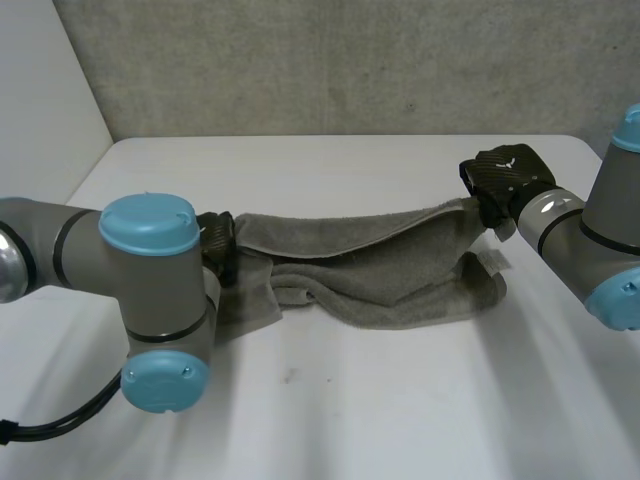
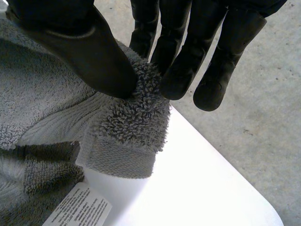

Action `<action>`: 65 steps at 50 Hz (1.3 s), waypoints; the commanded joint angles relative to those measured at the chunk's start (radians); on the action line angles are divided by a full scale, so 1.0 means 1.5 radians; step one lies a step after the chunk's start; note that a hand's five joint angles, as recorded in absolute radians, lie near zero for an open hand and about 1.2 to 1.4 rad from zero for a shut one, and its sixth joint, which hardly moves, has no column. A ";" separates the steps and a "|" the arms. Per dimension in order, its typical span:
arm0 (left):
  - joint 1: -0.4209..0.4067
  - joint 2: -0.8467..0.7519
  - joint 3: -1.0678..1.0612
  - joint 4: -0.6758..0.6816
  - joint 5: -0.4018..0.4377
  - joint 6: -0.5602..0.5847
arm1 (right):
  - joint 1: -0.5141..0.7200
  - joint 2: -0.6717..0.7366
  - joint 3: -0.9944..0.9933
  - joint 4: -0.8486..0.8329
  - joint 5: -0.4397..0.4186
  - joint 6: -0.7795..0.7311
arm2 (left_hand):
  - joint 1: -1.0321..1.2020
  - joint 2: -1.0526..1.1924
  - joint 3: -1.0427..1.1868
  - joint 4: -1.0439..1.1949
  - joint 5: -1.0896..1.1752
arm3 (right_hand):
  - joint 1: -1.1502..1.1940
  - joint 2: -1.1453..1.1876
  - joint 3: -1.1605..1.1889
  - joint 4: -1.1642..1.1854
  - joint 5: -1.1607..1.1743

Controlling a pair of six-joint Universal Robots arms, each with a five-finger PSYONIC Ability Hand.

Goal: Fold the towel.

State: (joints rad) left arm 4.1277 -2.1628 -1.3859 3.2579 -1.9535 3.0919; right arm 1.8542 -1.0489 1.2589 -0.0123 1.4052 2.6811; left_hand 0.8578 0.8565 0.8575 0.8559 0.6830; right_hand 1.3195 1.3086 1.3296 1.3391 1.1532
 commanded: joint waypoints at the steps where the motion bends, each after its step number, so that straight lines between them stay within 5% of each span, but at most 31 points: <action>1: 0.019 0.011 -0.010 -0.012 0.011 -0.005 | 0.000 0.001 -0.001 0.000 0.000 -0.001 | 0.083 0.084 0.083 0.085 0.083 | 0.051 0.058 0.044 0.038 0.046; 8: -0.001 0.042 -0.029 -0.043 0.023 -0.024 | -0.001 0.002 -0.001 -0.001 0.000 -0.002 | 0.079 0.080 0.080 0.081 0.080 | 0.051 0.058 0.044 0.038 0.046; 22: -0.049 0.043 -0.051 -0.079 0.091 -0.187 | 0.000 0.003 0.001 -0.001 0.001 -0.012 | 0.073 0.074 0.074 0.075 0.074 | 0.051 0.058 0.044 0.038 0.046; 32: -0.051 -0.056 0.029 -0.080 0.080 -0.219 | 0.000 0.003 0.005 -0.001 0.004 -0.014 | -0.093 -0.092 -0.093 -0.092 -0.093 | 0.051 0.058 0.044 0.038 0.046; 65: -0.036 -0.086 0.062 -0.057 -0.014 -0.218 | 0.002 0.007 0.011 -0.002 0.003 -0.031 | -0.087 -0.086 -0.087 -0.086 -0.087 | 0.051 0.058 0.044 0.038 0.046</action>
State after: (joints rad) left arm 4.0673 -2.2863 -1.2981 3.1541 -1.9738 2.7625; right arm 1.8556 -1.0408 1.2708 -0.0157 1.4113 2.6529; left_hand 0.6437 0.6418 0.6391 0.6388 0.4615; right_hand 1.3195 1.3086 1.3296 1.3391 1.1532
